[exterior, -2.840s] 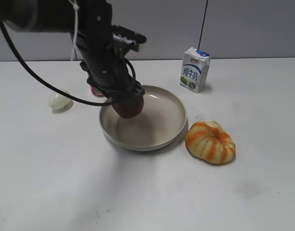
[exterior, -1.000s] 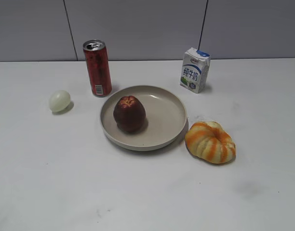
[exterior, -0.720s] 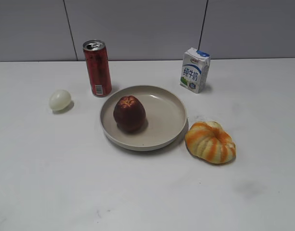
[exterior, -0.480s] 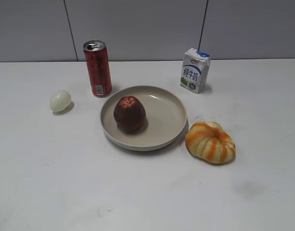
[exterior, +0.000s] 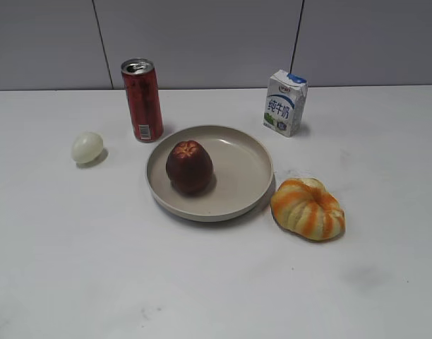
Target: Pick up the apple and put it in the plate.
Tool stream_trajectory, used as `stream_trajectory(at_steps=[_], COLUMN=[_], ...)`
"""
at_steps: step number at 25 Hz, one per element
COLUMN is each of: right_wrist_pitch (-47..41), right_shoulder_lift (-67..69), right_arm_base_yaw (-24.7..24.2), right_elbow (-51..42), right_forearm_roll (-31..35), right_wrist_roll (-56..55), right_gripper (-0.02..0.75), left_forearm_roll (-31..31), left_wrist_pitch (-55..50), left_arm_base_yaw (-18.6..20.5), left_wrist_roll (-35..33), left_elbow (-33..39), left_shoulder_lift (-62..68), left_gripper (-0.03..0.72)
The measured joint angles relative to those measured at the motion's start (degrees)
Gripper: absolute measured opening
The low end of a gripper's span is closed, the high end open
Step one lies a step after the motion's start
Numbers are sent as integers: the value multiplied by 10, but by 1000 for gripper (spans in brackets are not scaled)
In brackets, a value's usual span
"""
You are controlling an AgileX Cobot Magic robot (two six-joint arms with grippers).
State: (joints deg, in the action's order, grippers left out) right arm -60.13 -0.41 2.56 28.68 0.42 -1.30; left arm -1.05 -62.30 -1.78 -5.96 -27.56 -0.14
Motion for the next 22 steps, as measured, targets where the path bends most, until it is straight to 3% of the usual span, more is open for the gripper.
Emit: stream_trajectory(at_steps=[22], right_wrist_pitch=[0], right_shoulder_lift=[0], right_arm_base_yaw=[0], right_elbow=[0], right_forearm_roll=[0], right_wrist_roll=[0], right_gripper=[585], left_forearm_roll=[0], left_wrist_pitch=[0], left_arm_base_yaw=[-10], left_wrist_roll=[1], left_elbow=[3], left_shoulder_lift=[0], left_gripper=[562])
